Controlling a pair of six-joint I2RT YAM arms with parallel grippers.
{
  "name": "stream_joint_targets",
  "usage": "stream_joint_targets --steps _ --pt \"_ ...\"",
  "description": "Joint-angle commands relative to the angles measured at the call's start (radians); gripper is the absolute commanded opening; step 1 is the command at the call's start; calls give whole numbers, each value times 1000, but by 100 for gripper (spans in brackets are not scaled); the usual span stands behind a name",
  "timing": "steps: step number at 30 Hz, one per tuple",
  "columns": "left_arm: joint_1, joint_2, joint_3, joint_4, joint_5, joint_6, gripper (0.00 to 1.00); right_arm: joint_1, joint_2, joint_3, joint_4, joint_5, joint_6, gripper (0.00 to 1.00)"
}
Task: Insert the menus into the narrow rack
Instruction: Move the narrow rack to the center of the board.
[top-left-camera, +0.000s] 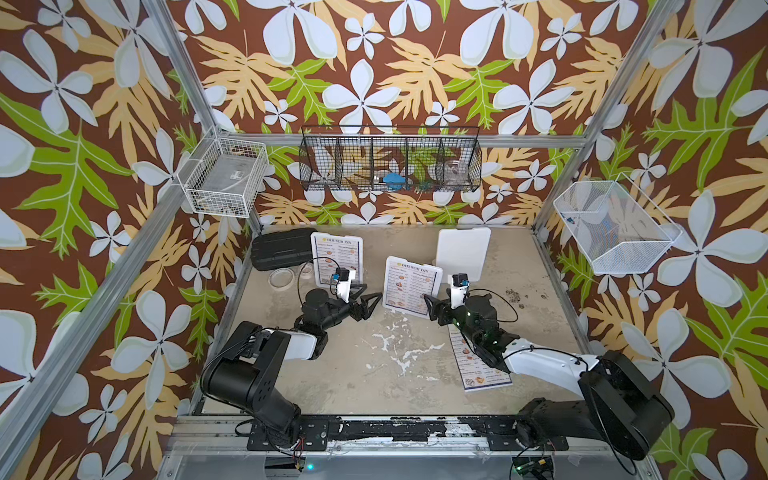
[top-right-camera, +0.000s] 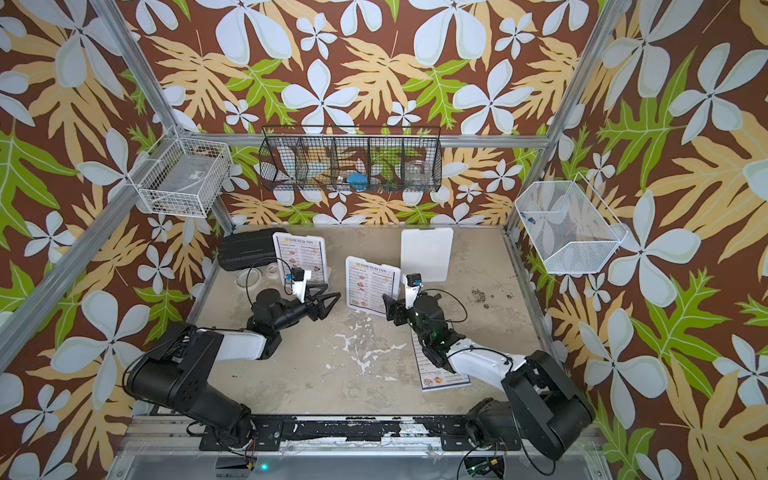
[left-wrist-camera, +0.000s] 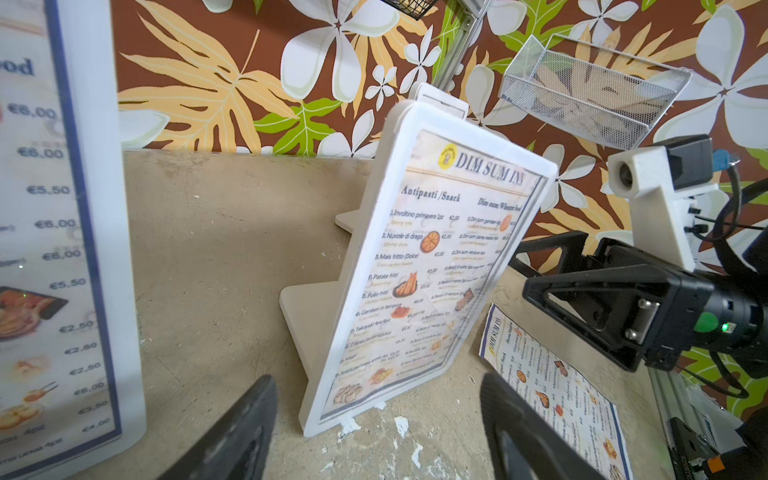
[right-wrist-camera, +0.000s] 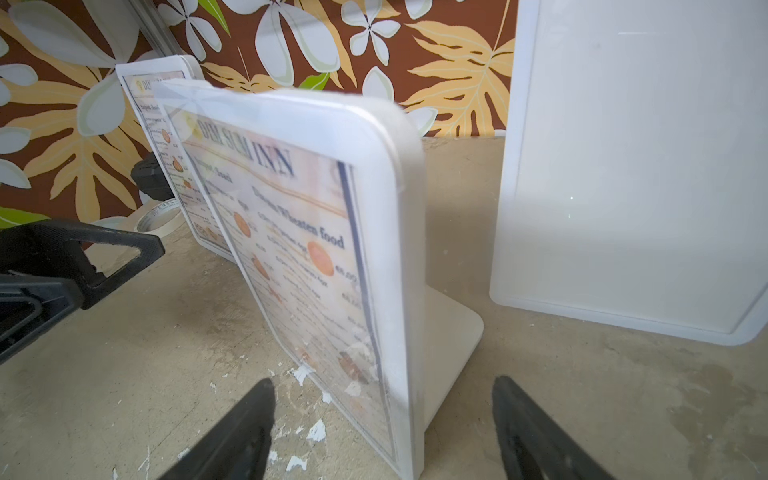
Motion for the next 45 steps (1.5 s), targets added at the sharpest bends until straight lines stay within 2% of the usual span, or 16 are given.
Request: stream_joint_targets --steps 1,12,31,40,45 --pt "-6 30 19 41 7 -2 79 1 40 19 59 -14 10 82" --pt "-19 164 123 -26 -40 -2 75 0 179 95 79 -13 22 81" --pt "-36 263 281 -186 -147 -11 70 -82 462 297 72 -61 34 79" --pt "-39 276 309 -206 -144 -11 70 -137 497 320 77 -94 35 82" --pt "-40 221 265 -187 -136 -16 69 -138 474 297 86 -105 32 82"
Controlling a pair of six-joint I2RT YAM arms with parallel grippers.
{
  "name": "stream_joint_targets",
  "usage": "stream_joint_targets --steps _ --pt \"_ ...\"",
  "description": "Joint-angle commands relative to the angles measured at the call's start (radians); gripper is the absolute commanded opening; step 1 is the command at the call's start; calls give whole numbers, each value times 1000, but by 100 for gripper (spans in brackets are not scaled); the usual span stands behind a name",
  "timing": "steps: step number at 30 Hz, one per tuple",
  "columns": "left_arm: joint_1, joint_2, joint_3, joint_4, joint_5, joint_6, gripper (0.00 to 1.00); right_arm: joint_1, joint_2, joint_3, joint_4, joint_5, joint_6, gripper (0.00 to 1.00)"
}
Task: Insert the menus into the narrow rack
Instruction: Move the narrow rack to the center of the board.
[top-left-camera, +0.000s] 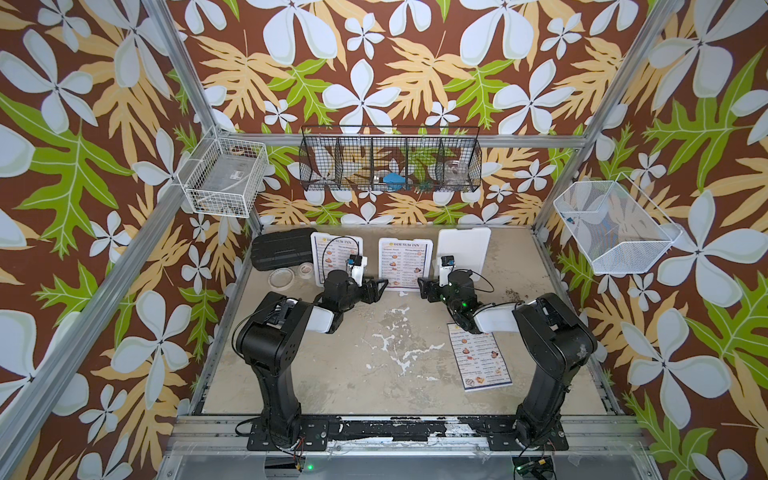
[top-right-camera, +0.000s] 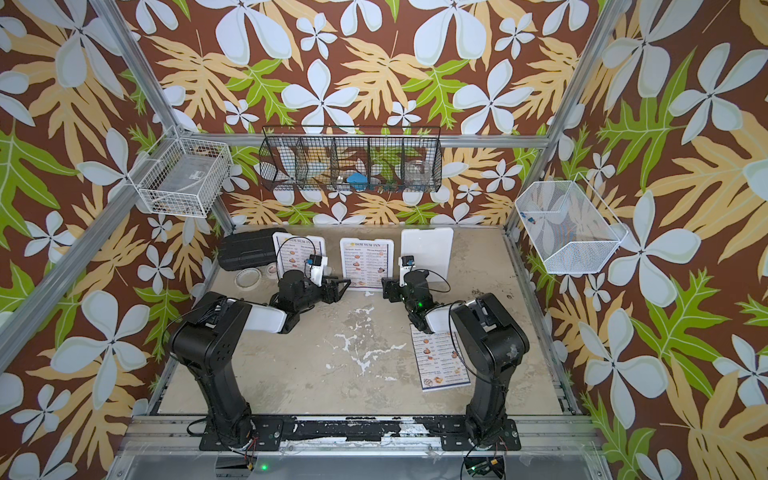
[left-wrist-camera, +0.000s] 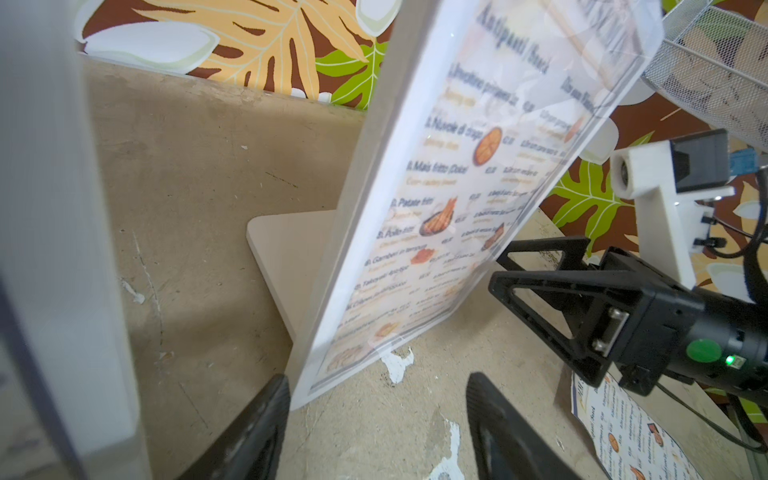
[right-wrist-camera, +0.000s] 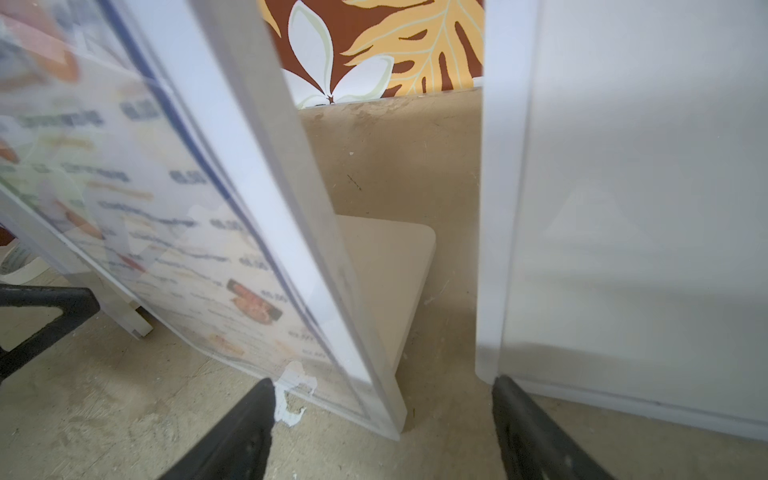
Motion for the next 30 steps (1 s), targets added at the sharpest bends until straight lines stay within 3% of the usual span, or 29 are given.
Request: stream_joint_targets --steps 1,4,9,12,14,16,20,21,28,30 --pt "-2 -50 -33 16 2 -1 70 -1 -11 -6 12 -21 4 82" --pt "-1 -158 -104 10 2 8 69 1 -5 -4 19 -46 14 82" --pt "-2 -496 -287 -57 -78 72 73 4 1 10 4 -41 14 81" --pt "-1 -718 -434 -55 -253 132 80 4 -40 -16 5 -34 7 81" --pt "0 -822 -548 16 -456 137 86 3 -102 -50 -2 -13 -8 81" --pt "10 -860 -640 131 -571 108 93 2 -177 -92 -9 18 -23 82" --pt "21 -877 -683 193 -583 98 94 -24 -354 -189 -10 45 -34 87" --pt "20 -869 -685 209 -584 95 94 -35 -391 -205 -11 53 -30 99" --pt "21 -802 -655 218 -548 89 92 -143 -572 -266 -68 79 -1 100" --pt "21 -808 -657 218 -554 86 92 -157 -606 -283 -74 197 39 100"
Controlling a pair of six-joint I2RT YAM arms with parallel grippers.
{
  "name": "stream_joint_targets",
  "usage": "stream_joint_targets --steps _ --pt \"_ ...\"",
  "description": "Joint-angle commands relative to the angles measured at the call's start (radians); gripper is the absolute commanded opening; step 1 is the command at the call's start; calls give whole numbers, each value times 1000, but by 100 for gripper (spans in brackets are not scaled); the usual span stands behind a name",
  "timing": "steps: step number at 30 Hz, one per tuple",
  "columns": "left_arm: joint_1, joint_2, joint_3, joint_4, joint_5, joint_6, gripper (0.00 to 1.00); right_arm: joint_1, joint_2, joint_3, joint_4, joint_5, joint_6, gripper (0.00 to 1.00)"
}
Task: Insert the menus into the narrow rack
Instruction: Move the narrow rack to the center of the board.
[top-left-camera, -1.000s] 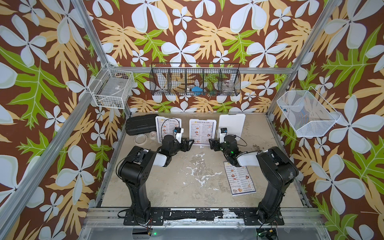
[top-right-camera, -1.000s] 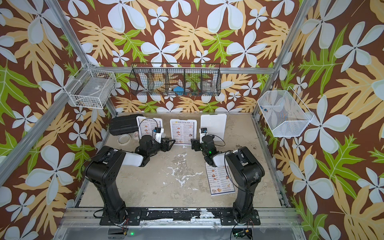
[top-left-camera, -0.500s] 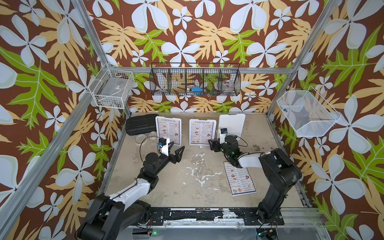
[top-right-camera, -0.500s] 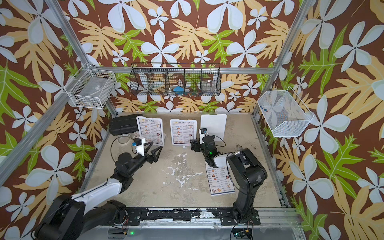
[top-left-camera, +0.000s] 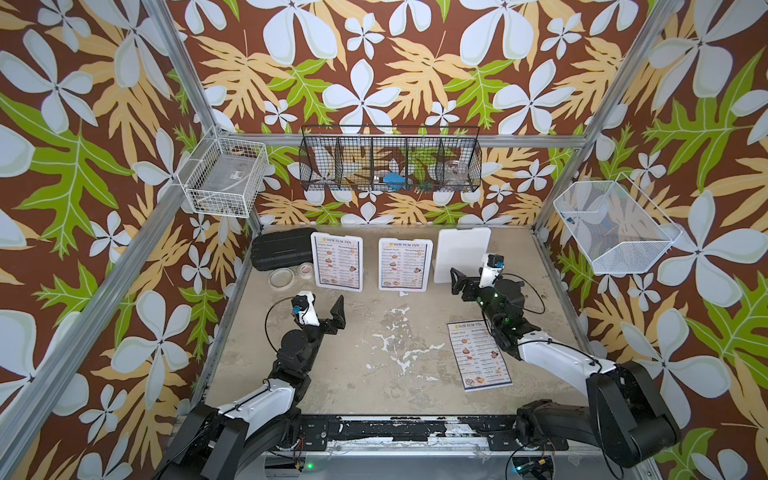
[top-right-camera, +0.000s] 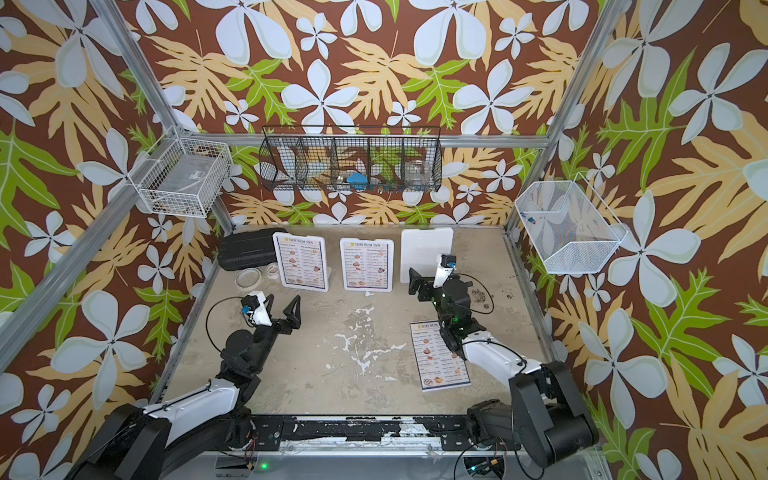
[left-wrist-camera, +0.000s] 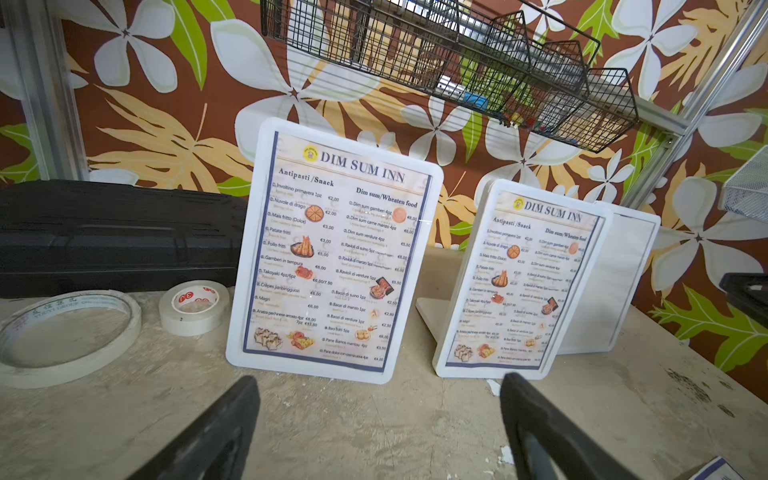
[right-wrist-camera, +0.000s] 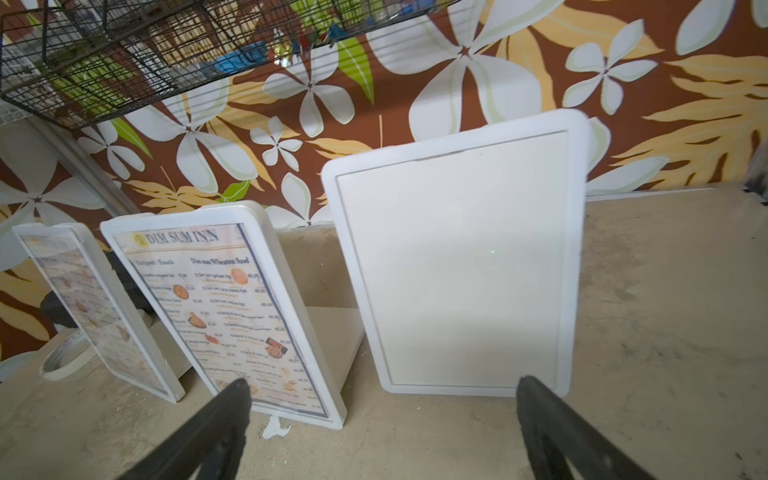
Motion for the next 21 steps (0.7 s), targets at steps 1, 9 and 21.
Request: stream_joint_targets --steps 1,9,21 --pt "1 -8 -1 35 -13 -12 92 -16 -36 -11 -34 195 71 100" --pt "0 -9 -1 26 -31 -22 92 -54 -38 34 -79 184 -55 100" --pt "1 -30 22 -67 -43 -38 93 -251 120 -18 352 -124 14 100"
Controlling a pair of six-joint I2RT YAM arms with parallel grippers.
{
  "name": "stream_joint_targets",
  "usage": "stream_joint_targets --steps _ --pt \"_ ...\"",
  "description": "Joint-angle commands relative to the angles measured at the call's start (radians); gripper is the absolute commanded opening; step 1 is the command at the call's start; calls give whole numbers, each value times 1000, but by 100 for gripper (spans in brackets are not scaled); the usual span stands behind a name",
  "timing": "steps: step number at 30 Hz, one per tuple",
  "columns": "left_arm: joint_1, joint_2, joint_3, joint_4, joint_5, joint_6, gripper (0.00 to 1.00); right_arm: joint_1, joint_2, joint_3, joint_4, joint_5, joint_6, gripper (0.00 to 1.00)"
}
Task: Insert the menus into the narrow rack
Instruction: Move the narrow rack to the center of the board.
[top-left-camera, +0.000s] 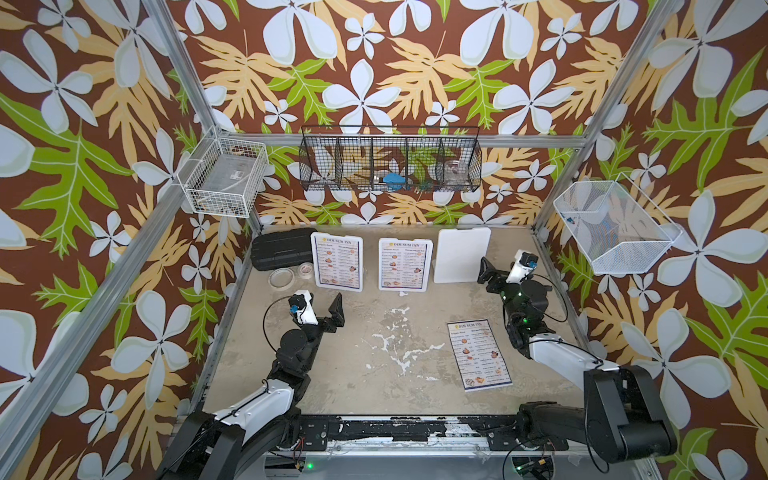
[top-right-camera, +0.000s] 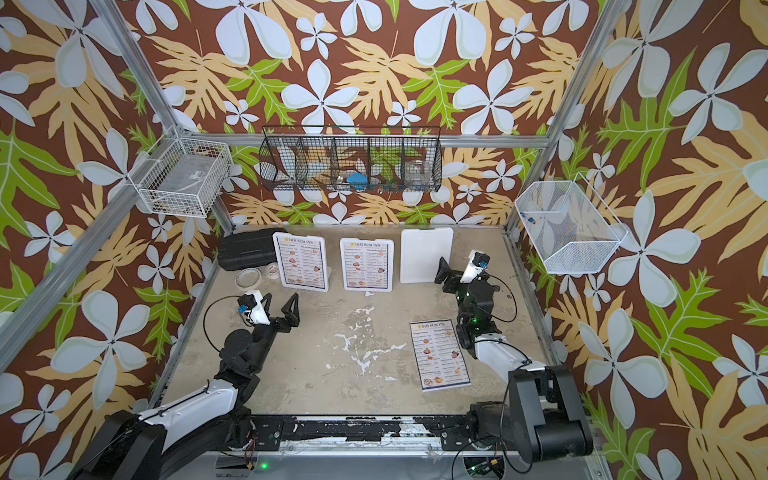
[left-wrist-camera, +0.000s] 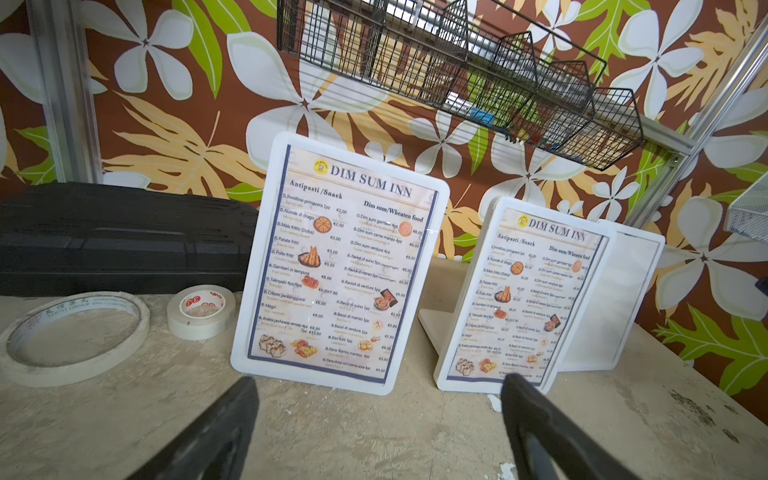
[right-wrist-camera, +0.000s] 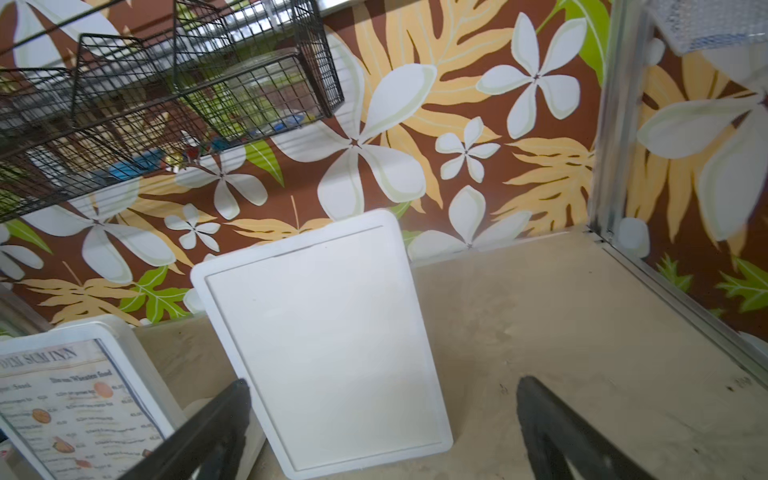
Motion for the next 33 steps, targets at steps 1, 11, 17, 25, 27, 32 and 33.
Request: stream_joint_targets --steps 1,11,17,25,27,32,33 --pt "0 7 15 -25 -4 -13 93 -54 94 21 169 -114 62 100" --pt "0 -50 -16 -30 28 -14 93 -177 495 171 533 -455 304 97" --pt "1 -69 -32 -17 32 -14 93 -188 645 321 499 -505 369 92" --pt "1 -59 -27 -17 38 -11 93 -187 701 440 369 -519 361 92" --pt "1 -64 -30 -14 38 -12 93 -185 710 463 346 -530 358 92" --pt "0 -65 -32 -11 39 -11 93 -175 709 475 322 -567 349 92" --pt "1 -65 -31 -10 39 -12 93 -173 701 467 323 -572 348 92"
